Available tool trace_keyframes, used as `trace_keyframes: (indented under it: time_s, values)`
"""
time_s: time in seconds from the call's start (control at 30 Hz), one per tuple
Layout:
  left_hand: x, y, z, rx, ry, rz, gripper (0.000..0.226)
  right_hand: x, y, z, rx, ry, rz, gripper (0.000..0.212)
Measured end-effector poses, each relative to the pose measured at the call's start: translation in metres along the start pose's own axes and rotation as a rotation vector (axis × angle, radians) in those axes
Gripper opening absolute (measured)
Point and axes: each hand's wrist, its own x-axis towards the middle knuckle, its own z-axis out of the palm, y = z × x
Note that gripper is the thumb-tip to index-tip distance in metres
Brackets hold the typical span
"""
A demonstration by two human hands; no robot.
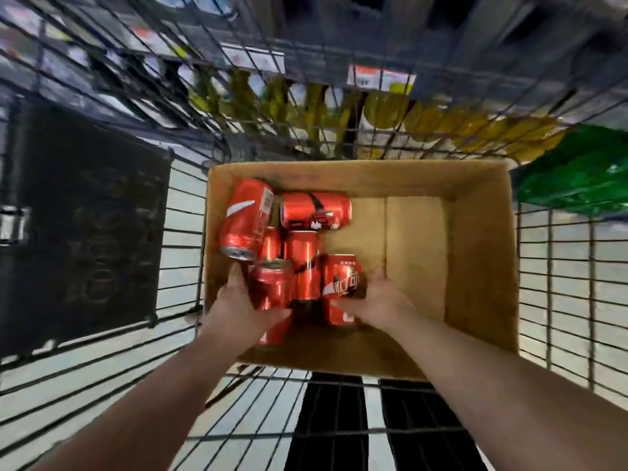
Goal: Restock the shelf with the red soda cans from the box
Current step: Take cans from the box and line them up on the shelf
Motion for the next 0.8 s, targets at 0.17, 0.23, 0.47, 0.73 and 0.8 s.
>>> trace_keyframes:
  time_s: [0.17,0.23,0.47,0.73,0.8]
  values:
    - [0.010,-0.011,0.019,-0.175,-0.082,-0.064,0.109,0.021,-0.002,0.028,0.229,0.077,0.094,0.077]
    - [0.009,-0.012,0.027,-0.243,-0.087,-0.063,0.109,0.028,0.000,0.036,0.267,0.113,0.113,0.071]
    - [0.001,-0.008,0.026,-0.368,-0.075,0.001,0.088,0.014,0.016,0.015,0.324,0.188,0.085,0.063]
    - [-0.055,0.039,-0.019,-0.524,-0.115,0.164,0.063,-0.069,0.010,-0.040,0.470,0.308,-0.028,0.061]
    - [-0.081,0.054,-0.036,-0.555,-0.122,0.221,0.059,-0.103,0.002,-0.056,0.497,0.353,-0.085,0.056]
